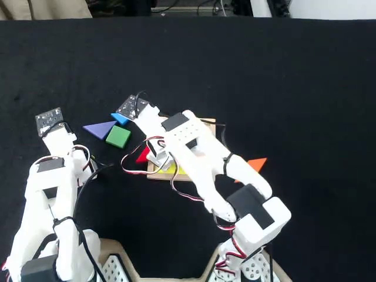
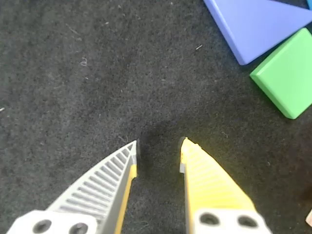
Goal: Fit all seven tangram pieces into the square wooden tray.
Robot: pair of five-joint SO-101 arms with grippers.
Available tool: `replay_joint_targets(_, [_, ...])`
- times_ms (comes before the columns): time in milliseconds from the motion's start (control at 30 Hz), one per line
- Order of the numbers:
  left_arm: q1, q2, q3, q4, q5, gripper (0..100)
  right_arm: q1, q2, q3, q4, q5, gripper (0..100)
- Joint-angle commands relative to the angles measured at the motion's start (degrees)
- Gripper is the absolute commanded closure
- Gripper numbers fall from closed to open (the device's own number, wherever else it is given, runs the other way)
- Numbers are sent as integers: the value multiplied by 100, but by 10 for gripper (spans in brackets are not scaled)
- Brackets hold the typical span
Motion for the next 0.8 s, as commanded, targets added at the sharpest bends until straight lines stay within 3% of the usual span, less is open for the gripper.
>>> replay_joint_targets(0, [66, -149, -22, -88, -26, 848, -62, 84, -382, -88, -70, 987])
replay_joint_targets(767, [66, -149, -22, -88, -26, 848, 141, 470, -760, -167, -70, 987])
